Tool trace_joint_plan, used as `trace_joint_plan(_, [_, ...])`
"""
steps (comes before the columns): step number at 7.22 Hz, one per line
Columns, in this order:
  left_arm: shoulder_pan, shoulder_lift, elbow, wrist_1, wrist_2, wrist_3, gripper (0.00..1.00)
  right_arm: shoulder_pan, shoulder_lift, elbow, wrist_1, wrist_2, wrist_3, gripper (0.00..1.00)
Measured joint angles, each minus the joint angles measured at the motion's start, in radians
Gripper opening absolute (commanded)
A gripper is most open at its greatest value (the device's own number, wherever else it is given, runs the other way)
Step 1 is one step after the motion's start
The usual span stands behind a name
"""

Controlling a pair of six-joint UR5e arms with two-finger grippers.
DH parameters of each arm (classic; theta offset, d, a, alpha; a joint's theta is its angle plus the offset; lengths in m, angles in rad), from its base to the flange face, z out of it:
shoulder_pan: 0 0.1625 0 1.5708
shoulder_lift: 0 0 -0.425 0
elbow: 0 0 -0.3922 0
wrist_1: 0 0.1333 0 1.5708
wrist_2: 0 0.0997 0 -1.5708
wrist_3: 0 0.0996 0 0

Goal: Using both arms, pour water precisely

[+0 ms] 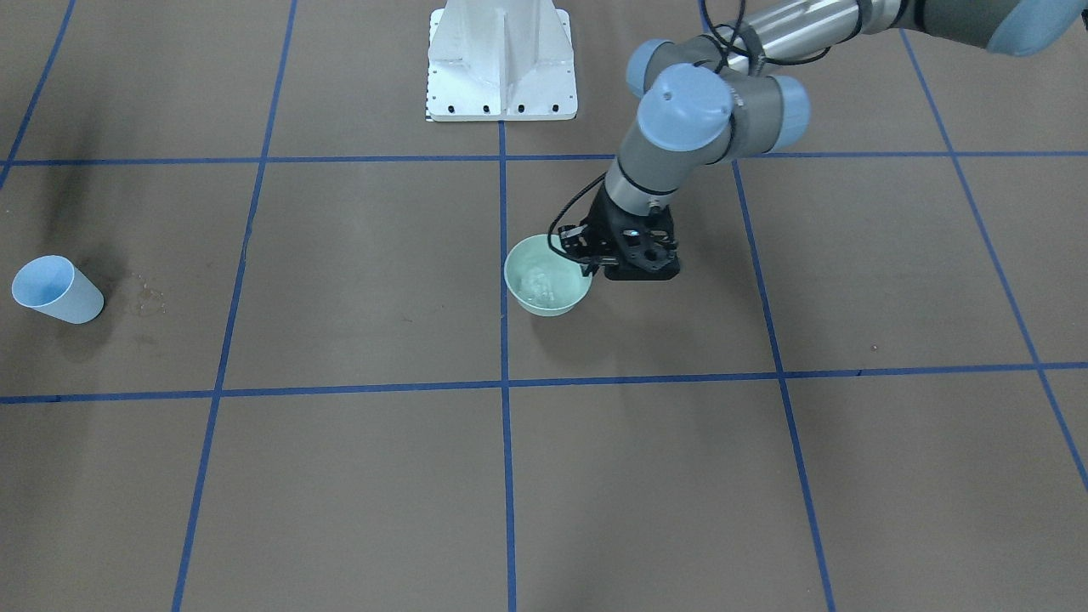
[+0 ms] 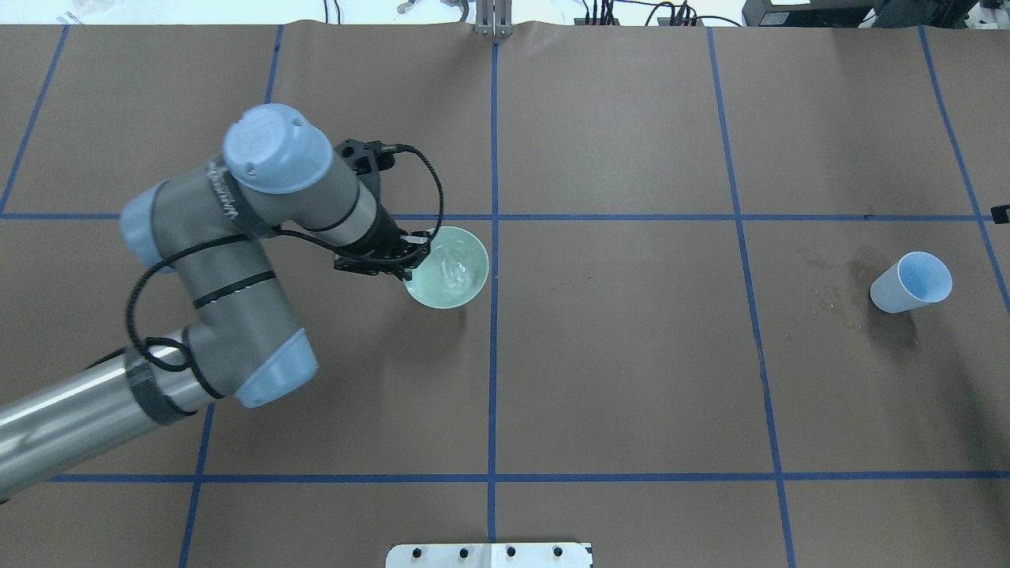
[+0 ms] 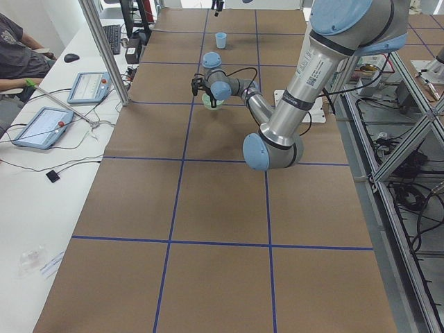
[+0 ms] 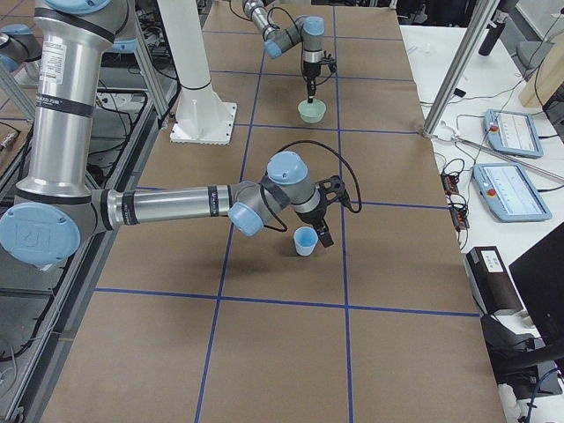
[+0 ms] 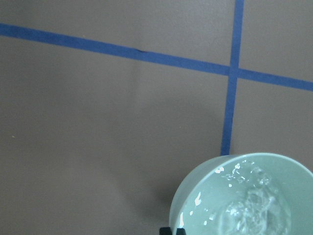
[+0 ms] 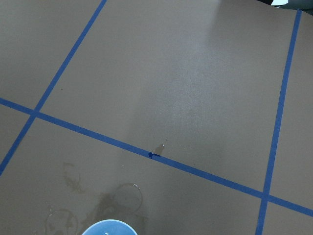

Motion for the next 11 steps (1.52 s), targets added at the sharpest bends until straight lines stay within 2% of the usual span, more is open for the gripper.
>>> trace_joint_plan(2, [-0.096,0.271,-0.141,-0.004,-0.040,0.252,0.00,-0.001,0.001,-0.005,-0.001,-0.001,0.000,0.99])
trace_joint_plan(4, [-0.217,0.468,-0.175,-0.012,-0.081,0.521,0.00,0.000,-0.002,-0.008,-0.002,-0.002,0.004,0.99])
trace_joint_plan(6, [-0.289,0.547,-0.142,-0.023,-0.092,0.655,0.00,0.000,0.000,-0.009,-0.008,-0.005,0.012,0.99])
trace_joint_plan(10, [-0.353,0.572,-0.040,-0.022,-0.106,0.753,0.00,-0.001,-0.008,-0.009,-0.025,-0.014,0.015,0.99])
trace_joint_plan(11, [-0.369,0.575,-0.023,-0.023,-0.131,0.772,0.99,-0.001,-0.008,-0.010,-0.034,-0.015,0.015,0.99])
